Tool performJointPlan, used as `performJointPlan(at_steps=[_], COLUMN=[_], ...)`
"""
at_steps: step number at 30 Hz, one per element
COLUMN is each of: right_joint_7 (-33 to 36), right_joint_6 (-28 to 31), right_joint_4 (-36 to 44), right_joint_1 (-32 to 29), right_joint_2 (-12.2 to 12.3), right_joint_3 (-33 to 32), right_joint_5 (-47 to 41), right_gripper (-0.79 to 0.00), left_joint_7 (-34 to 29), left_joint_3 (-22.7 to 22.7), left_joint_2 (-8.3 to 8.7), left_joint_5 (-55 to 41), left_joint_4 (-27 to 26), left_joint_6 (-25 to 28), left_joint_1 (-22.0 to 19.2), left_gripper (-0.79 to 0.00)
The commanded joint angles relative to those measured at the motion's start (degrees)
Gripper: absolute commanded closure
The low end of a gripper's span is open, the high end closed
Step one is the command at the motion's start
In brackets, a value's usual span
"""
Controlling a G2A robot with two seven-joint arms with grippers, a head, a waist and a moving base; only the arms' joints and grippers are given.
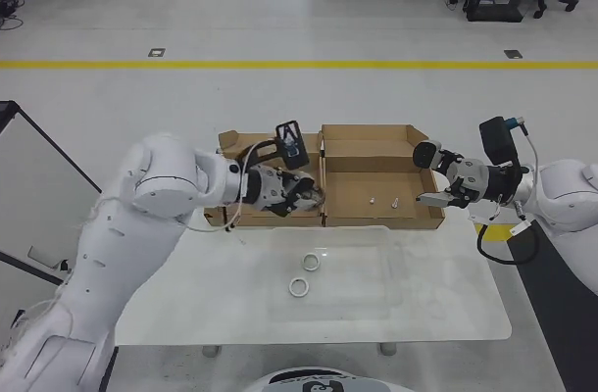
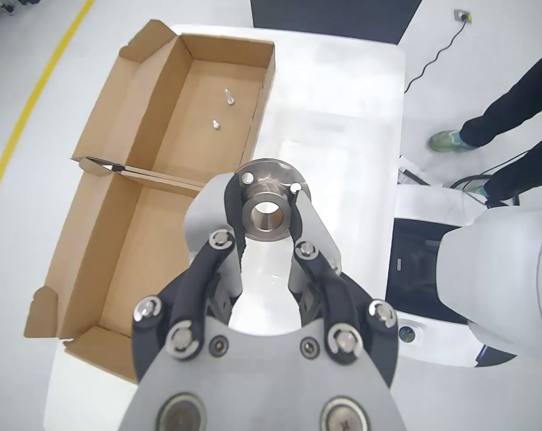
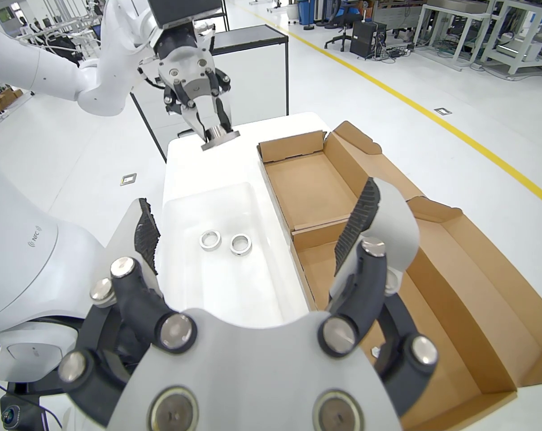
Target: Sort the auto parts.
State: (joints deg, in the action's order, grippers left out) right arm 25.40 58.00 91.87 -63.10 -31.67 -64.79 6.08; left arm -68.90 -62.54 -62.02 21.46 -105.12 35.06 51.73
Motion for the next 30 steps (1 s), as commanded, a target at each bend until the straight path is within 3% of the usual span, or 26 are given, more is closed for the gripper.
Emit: performJointPlan(at_steps=[1, 9, 23, 30], right_joint_7=[0.0, 0.0, 0.0, 0.0], right_joint_6=[0.0, 0.0, 0.0, 0.0], right_joint_4=[0.0, 0.0, 0.0, 0.0], right_joint_1=[0.0, 0.0, 0.0, 0.0], right_joint_2=[0.0, 0.0, 0.0, 0.0], right_joint_3=[0.0, 0.0, 0.0, 0.0], right_joint_5=[0.0, 0.0, 0.0, 0.0], right_gripper=[-0.785, -0.785, -0.785, -0.785], left_joint_7=[1.6, 4.5, 7.5, 7.5], left_joint_3=[-2.2, -9.3, -16.7, -16.7], left_joint_2=[0.40, 2.11, 5.46, 5.46], left_joint_5=[-2.9, -13.2, -28.8, -28.8], left_joint_4=[0.8, 0.9, -0.7, -0.7], left_joint_6=[1.1, 4.8, 7.8, 7.8], left_joint_1=[0.5, 4.5, 13.0, 13.0], left_gripper=[0.000, 0.000, 0.000, 0.000])
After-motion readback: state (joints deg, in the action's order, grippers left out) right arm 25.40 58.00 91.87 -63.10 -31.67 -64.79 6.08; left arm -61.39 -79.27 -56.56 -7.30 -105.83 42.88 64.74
